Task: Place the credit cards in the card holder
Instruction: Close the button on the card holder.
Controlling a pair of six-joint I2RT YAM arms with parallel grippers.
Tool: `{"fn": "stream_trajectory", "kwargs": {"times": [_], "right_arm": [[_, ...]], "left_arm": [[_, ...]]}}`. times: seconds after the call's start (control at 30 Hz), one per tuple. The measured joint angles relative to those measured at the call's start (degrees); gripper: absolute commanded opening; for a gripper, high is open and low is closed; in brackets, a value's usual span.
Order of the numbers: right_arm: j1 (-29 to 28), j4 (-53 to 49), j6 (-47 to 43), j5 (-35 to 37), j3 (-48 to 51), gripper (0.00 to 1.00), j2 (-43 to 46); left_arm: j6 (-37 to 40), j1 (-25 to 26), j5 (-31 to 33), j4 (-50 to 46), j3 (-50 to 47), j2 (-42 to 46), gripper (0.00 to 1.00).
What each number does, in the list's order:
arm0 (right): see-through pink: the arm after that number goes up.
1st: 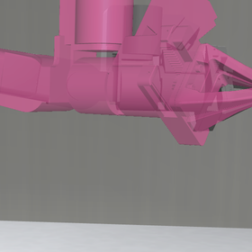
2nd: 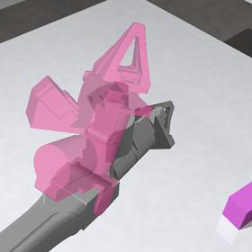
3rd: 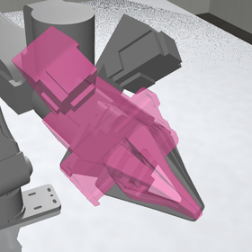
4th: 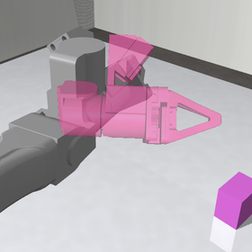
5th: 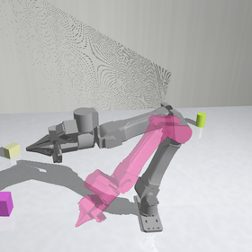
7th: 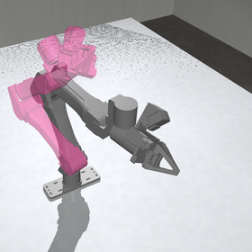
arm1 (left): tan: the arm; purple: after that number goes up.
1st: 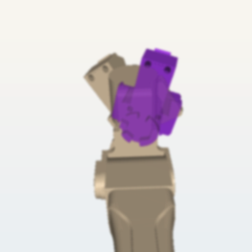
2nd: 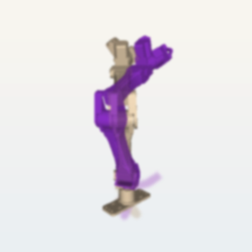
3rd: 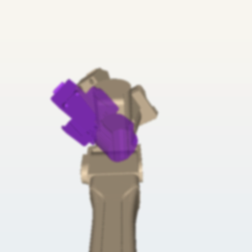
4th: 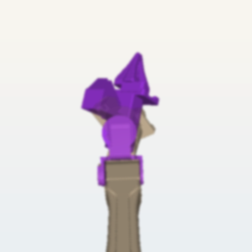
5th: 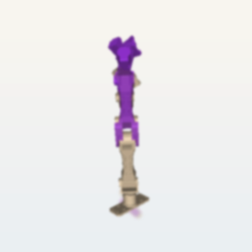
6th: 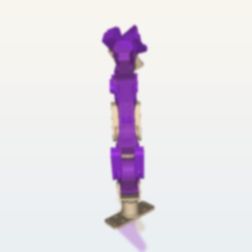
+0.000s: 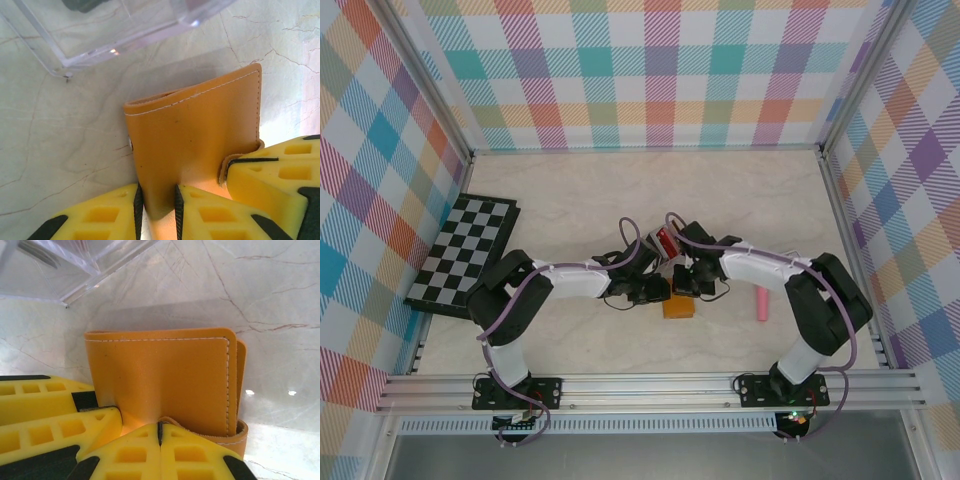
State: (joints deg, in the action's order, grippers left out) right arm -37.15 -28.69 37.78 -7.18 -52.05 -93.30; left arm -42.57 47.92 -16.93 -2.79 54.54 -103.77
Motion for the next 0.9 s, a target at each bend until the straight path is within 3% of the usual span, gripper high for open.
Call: {"fn": "stream_trajectory", "kwargs": {"times": [0.27,0.4,0.47,0.57,0.63,0.73,0.77,0.9], "right_arm": [[3.0,9.7,5.1,-6.2,7.4,0.0,2.7],[3.3,10.7,5.1,-7.1,7.7,0.05,3.2],[3.3,9.9,4.7,-7.0,6.8,0.16,4.1],[3.3,6.5,3.0,-3.8,5.7,0.42,6.4],[3.8,2.9,1.1,0.9,4.2,0.63,10.6],[5.5,0.5,-2.4,12.0,0.8,0.85,18.4],[6.4,0.5,-3.1,15.7,0.1,0.9,20.3],[15.4,2.9,-10.4,30.0,0.2,0.92,23.8]], "left_arm": [[0.0,0.0,0.0,0.0,0.0,0.0,0.24],[0.0,0.0,0.0,-0.1,0.0,0.1,0.26],[0.2,0.0,0.3,-0.4,0.0,0.4,0.31],[0.8,0.0,2.6,-2.6,-0.1,2.6,0.39],[1.5,0.0,5.2,-4.3,-0.3,5.9,0.45],[3.4,-0.5,11.1,-6.8,-0.3,12.7,0.52],[4.2,-0.8,13.3,-7.5,-0.4,14.9,0.55],[8.2,-6.4,23.1,-9.8,-2.1,24.1,0.7]]}}
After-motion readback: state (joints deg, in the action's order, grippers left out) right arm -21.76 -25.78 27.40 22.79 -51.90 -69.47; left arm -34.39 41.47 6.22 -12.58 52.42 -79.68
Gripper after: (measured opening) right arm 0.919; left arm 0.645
